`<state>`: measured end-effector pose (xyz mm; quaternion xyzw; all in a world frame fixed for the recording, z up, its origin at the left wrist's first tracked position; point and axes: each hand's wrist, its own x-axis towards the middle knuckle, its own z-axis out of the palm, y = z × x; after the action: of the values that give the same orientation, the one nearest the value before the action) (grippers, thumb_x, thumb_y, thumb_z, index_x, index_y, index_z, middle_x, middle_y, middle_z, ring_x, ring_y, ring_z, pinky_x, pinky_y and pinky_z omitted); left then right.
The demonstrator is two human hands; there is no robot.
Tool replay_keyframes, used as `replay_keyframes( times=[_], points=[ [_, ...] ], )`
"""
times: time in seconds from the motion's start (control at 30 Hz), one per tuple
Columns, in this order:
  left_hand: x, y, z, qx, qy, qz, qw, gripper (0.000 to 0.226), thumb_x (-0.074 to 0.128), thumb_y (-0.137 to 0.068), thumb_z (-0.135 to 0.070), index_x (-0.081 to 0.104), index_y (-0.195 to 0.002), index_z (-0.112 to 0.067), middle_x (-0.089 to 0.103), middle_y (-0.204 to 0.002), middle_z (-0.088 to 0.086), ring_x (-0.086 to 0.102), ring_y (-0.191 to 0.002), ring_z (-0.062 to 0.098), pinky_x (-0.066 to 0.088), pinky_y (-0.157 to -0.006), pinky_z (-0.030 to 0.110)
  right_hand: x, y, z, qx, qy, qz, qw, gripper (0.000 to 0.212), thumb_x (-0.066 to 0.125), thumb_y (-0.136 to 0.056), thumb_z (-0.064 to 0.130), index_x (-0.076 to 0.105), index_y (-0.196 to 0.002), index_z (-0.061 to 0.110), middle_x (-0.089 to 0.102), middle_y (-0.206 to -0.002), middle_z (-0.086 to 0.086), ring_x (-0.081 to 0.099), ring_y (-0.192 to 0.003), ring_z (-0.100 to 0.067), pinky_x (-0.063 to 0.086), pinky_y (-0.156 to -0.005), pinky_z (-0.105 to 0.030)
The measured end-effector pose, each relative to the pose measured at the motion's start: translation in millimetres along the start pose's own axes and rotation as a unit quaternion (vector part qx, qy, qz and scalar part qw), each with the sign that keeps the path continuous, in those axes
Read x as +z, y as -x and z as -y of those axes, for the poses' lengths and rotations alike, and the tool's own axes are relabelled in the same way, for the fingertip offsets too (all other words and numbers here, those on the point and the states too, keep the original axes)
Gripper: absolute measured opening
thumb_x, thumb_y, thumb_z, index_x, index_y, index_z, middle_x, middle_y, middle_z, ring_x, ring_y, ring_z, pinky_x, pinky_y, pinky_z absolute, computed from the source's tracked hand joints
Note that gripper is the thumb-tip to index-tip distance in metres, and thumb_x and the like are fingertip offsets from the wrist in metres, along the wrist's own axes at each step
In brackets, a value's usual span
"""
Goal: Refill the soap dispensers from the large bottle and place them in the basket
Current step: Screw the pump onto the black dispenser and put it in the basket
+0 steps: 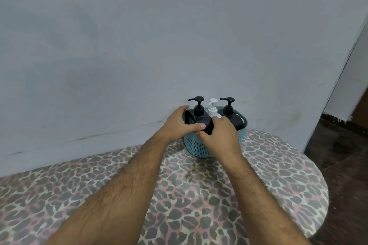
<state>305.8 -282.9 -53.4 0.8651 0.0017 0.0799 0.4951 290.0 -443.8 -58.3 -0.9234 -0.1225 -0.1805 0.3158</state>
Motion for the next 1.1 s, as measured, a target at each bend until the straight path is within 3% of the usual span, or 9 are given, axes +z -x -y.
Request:
replay_keyframes(
  times=[0.2,0.33,0.43,0.6,0.73,0.9,1.0,1.1],
  points=[
    [-1.1,2.9,3.4,0.018,-0.04,-0.015,0.999,0.067,0.079,-0.079,-0.04,0.053,-0.137,-0.021,0.053,-0.138,-0.003,0.048,-0.128,0.012,0.039,-0.103,0.029,-4.6,-1.6,0.3,-0.015,0.028,0.045,0.998,0.035,0.066,-0.09,0.045,0.068,-0.101,0.012,0.053,-0.106,-0.005,0.056,-0.095,-0.022,0.046,-0.08,-0.033],
    [-1.3,6.2,-2.3,0.027,-0.084,-0.036,0.995,0.054,0.076,-0.08,-0.042,0.063,-0.128,-0.023,0.06,-0.118,-0.011,0.054,-0.112,0.009,0.043,-0.099,0.031,-10.7,-5.1,1.6,-0.008,0.029,0.075,0.997,0.023,0.052,-0.097,0.023,0.068,-0.099,0.007,0.051,-0.112,-0.011,0.055,-0.097,-0.027,0.048,-0.083,-0.036],
    [-0.9,5.6,-6.4,0.024,-0.126,-0.04,0.991,0.051,0.07,-0.071,-0.059,0.069,-0.116,-0.034,0.066,-0.108,-0.017,0.061,-0.103,0.007,0.05,-0.096,0.039,-14.8,-8.6,3.2,-0.007,0.044,0.095,0.994,0.024,0.045,-0.094,0.007,0.068,-0.101,0.006,0.047,-0.109,-0.01,0.054,-0.098,-0.029,0.046,-0.08,-0.035],
    [-1.7,4.1,-12.1,0.002,-0.184,-0.007,0.983,0.051,0.063,-0.074,-0.062,0.066,-0.118,-0.038,0.069,-0.108,-0.011,0.062,-0.101,0.013,0.052,-0.092,0.043,-16.5,-10.7,4.3,-0.005,0.068,0.105,0.992,0.028,0.045,-0.091,0.002,0.07,-0.102,0.009,0.044,-0.102,-0.007,0.056,-0.098,-0.03,0.041,-0.074,-0.033],
    [-1.5,9.1,-18.7,-0.016,-0.235,0.003,0.972,0.049,0.061,-0.08,-0.063,0.062,-0.124,-0.04,0.068,-0.111,-0.01,0.061,-0.103,0.015,0.051,-0.091,0.042,-16.9,-10.0,7.8,-0.006,0.098,0.111,0.989,0.029,0.046,-0.093,0.004,0.07,-0.109,0.01,0.051,-0.113,-0.012,0.056,-0.103,-0.031,0.046,-0.08,-0.037],
    [4.0,33.7,-32.6,0.013,-0.298,-0.087,0.951,0.037,0.059,-0.087,-0.057,0.067,-0.101,-0.024,0.068,-0.093,-0.005,0.065,-0.094,0.02,0.05,-0.075,0.034,-22.2,-5.3,13.0,-0.015,0.147,0.11,0.983,0.031,0.045,-0.096,0.006,0.068,-0.115,0.012,0.052,-0.119,-0.014,0.052,-0.11,-0.033,0.045,-0.087,-0.04],
    [-3.0,63.4,-38.1,0.031,-0.25,-0.125,0.96,0.045,0.058,-0.093,-0.049,0.065,-0.122,-0.015,0.067,-0.121,0.004,0.06,-0.114,0.023,0.046,-0.092,0.035,-25.5,3.6,10.1,-0.02,0.105,0.039,0.993,0.032,0.046,-0.092,0.003,0.069,-0.113,0.007,0.056,-0.109,-0.014,0.055,-0.1,-0.032,0.049,-0.085,-0.043],
    [-18.7,96.8,-26.2,0.039,-0.259,-0.112,0.959,0.057,0.056,-0.094,-0.052,0.055,-0.137,-0.015,0.056,-0.141,0.003,0.05,-0.13,0.02,0.037,-0.106,0.035,-28.4,20.6,14.4,-0.034,0.032,-0.038,0.998,0.031,0.051,-0.088,0.003,0.073,-0.111,0.006,0.061,-0.104,-0.012,0.058,-0.096,-0.028,0.051,-0.082,-0.04]
  ],
)
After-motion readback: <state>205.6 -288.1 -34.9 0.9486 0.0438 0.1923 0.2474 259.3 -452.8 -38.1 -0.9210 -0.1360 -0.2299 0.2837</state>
